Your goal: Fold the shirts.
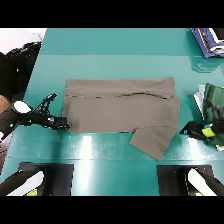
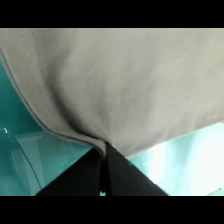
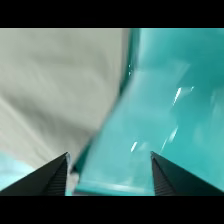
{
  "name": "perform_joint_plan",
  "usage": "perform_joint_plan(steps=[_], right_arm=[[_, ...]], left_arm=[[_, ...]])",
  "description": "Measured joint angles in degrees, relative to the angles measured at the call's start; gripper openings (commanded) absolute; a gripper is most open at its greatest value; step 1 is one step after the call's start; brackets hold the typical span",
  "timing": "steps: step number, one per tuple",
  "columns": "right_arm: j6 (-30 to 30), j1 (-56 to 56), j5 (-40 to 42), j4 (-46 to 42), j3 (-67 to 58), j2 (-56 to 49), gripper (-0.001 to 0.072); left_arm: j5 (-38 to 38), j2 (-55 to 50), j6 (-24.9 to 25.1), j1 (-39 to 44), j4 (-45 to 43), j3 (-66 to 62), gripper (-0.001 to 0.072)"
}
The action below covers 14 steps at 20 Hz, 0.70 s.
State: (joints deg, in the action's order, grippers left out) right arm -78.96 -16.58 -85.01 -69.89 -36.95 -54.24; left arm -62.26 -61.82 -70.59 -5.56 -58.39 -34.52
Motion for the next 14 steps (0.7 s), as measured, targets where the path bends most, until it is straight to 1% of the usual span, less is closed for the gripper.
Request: perform_joint_plan(steps=[2, 5, 6, 7, 8, 9, 12, 14], right_arm=[[0.00, -0.09, -0.20, 1.84, 4.57, 0.72, 0.0440], [0.00, 2.36, 3.17, 6.49, 8.85, 0.11, 0.0438], [0.00, 3.72, 4.68, 8.11, 9.64, -0.79, 0.0386], [0.00, 5.16, 6.12, 9.68, 10.19, -1.97, 0.0210], [0.00, 6.47, 7.34, 10.88, 10.54, -3.10, 0.0060], [0.28, 7.69, 8.50, 11.61, 10.80, -4.22, 0.0017], [2.60, 10.54, 10.32, 13.07, 11.26, -5.01, 0.0016], [3.56, 11.39, 9.77, 12.98, 11.08, -2.19, 0.0016]], left_arm=[[0.13, 0.00, -0.02, 0.11, 0.09, -0.11, 0.0026], [0.17, 0.00, -0.07, 0.15, 0.22, -0.17, 0.0026], [0.17, 0.00, -0.07, 0.15, 0.20, -0.17, 0.0026], [0.15, 0.00, -0.07, 0.15, 0.20, -0.17, 0.0026], [0.13, 0.00, -0.07, 0.15, 0.20, -0.17, 0.0026], [0.07, 0.02, -0.07, 0.15, 0.17, -0.17, 0.0025], [-2.01, 1.07, -0.48, 0.15, -0.96, -0.28, 0.0024], [-4.33, 3.93, -2.27, 0.15, -3.78, -0.37, 0.0024]])
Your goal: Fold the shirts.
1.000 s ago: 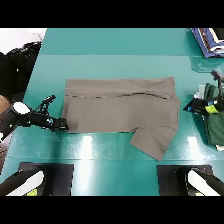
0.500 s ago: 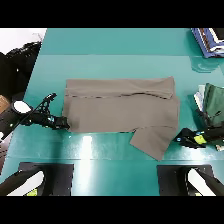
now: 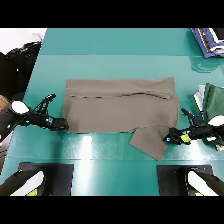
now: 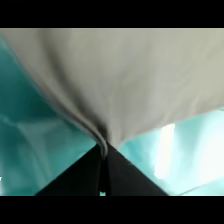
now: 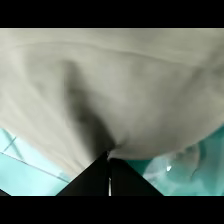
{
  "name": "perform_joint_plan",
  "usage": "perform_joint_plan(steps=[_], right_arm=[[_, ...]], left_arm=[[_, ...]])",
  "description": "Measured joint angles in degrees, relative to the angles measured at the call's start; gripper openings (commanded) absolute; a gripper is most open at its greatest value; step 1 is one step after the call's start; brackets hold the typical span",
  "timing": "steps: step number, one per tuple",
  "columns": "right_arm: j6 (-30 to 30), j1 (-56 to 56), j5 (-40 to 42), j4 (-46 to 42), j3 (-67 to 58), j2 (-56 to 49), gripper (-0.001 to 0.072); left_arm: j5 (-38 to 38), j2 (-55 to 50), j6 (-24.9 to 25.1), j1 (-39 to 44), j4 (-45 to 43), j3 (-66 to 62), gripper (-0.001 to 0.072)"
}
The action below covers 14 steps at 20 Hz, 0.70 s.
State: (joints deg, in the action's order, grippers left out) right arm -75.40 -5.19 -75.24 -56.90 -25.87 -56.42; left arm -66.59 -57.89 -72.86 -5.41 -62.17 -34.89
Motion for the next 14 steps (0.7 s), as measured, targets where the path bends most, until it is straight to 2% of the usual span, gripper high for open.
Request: perform_joint_plan(steps=[4, 8, 11, 14], right_arm=[[-0.96, 0.74, -7.52, -6.40, -2.75, 10.21, 0.0016], [-4.22, 0.96, -13.99, -11.10, -7.91, 20.74, 0.0016], [-5.53, 1.01, -14.84, -11.72, -12.85, 21.99, 0.0016], [-5.20, 1.01, -11.41, -11.13, -19.08, 15.12, 0.0016]], left_arm=[[-7.98, 9.62, -3.48, 0.00, -5.97, 0.15, 0.0024], [-16.06, 18.73, -6.88, 0.00, -7.67, 0.24, 0.0025], [-14.14, 20.96, -8.66, 0.04, -7.21, -0.26, 0.0025], [-8.72, 17.64, -9.81, 0.04, -6.78, -2.58, 0.0025]])
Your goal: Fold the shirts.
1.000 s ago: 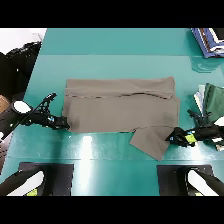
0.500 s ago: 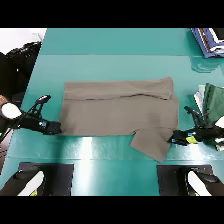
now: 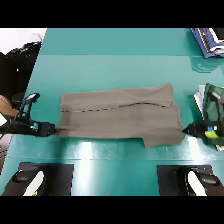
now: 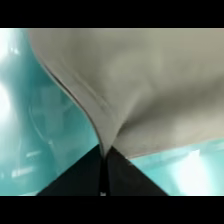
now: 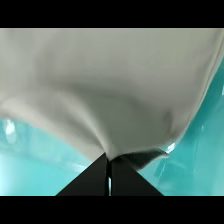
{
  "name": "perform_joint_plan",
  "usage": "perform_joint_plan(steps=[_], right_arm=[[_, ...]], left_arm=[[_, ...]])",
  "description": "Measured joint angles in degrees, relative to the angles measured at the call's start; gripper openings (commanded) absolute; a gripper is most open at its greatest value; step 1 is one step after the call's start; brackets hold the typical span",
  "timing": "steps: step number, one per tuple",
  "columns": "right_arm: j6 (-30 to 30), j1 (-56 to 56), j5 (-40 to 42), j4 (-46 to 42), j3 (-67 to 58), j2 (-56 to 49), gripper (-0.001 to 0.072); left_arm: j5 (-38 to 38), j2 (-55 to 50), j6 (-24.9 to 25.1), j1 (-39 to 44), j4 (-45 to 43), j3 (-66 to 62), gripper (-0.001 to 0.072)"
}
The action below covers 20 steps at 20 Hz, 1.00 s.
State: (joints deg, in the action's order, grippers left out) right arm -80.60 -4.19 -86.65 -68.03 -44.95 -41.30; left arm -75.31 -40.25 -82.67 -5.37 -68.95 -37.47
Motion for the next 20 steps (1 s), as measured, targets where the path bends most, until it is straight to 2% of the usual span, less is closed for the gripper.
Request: perform_joint_plan(steps=[6, 11, 15, 16, 18, 19, 20], right_arm=[[2.82, 1.44, 6.43, 0.94, -17.14, -23.67, 0.0016], [3.52, 4.59, 11.13, 1.07, -32.00, -42.16, 0.0017], [3.65, 5.38, 13.49, 3.41, -42.45, -52.61, 0.0020], [3.65, 5.38, 13.75, 4.44, -45.05, -54.93, 0.0105], [3.69, 5.33, 14.34, 6.36, -49.92, -58.86, 0.0535], [3.76, 5.31, 14.34, 7.17, -52.06, -60.46, 0.0559], [3.76, 5.31, 14.34, 8.33, -54.18, -61.83, 0.0559]], left_arm=[[11.67, -18.12, -0.79, 0.04, 0.61, -10.60, 0.0026], [16.72, -33.88, -0.87, 0.04, 1.60, -21.38, 0.0026], [18.91, -40.79, -0.94, 0.04, 1.99, -26.51, 0.0028], [19.56, -41.57, -0.96, 0.04, 2.08, -27.21, 0.0060], [20.76, -42.58, -0.92, -0.04, 1.97, -28.04, 0.0548], [21.09, -42.86, -0.96, -0.11, 2.01, -28.26, 0.0587], [21.33, -43.08, -0.96, -0.04, 2.38, -28.48, 0.0587]])
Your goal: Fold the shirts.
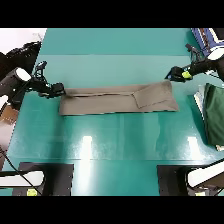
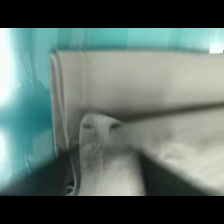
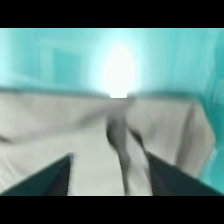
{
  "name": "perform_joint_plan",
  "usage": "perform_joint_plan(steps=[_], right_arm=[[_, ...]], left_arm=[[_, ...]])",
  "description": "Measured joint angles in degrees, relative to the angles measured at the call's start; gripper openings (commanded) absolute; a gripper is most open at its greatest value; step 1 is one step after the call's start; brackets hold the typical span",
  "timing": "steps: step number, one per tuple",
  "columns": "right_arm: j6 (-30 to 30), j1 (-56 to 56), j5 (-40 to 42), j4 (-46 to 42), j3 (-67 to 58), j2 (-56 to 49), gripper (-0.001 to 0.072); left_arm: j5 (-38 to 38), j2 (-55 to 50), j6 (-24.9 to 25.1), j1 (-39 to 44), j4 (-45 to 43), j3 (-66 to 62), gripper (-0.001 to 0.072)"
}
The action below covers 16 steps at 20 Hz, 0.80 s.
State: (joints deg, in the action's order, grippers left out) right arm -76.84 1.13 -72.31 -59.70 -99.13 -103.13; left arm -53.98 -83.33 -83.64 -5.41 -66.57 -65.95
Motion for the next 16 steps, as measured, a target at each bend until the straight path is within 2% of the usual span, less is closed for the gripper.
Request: perform_joint_plan(steps=[2, 3, 4, 5, 9, 10, 11, 16], right_arm=[[0.07, -0.46, -0.96, 1.22, -3.23, -1.62, 0.0555], [0.46, -0.96, -1.62, 1.60, -4.39, -1.97, 0.0554], [0.98, -1.66, -3.15, 1.92, -5.20, -2.08, 0.0554], [1.49, -2.56, -5.14, 2.23, -5.51, -2.01, 0.0554], [4.15, -8.17, -11.78, 2.69, -1.97, -0.57, 0.0561], [4.66, -9.86, -12.90, 2.82, -0.31, -0.44, 0.0624], [5.14, -11.43, -13.68, 3.02, 1.27, -0.42, 0.0633], [8.70, -16.52, -15.56, 8.92, 7.96, -2.82, 0.0625]], left_arm=[[-0.70, -0.22, 0.02, 0.09, 0.22, -0.52, 0.0584], [-1.62, -0.28, 0.02, 0.02, 0.22, -1.09, 0.0413], [-3.08, -0.26, 0.00, 0.00, 0.20, -1.70, 0.0179], [-4.35, -0.15, 0.04, 0.00, 0.20, -2.23, 0.0032], [-7.76, 1.38, 0.98, 0.02, 0.17, -3.45, 0.0026], [-8.13, 1.92, 1.11, 0.02, 0.20, -3.56, 0.0026], [-8.66, 2.43, 1.20, 0.02, 0.24, -3.69, 0.0026], [-10.19, 3.96, 1.42, 0.02, 2.97, -3.91, 0.0026]])
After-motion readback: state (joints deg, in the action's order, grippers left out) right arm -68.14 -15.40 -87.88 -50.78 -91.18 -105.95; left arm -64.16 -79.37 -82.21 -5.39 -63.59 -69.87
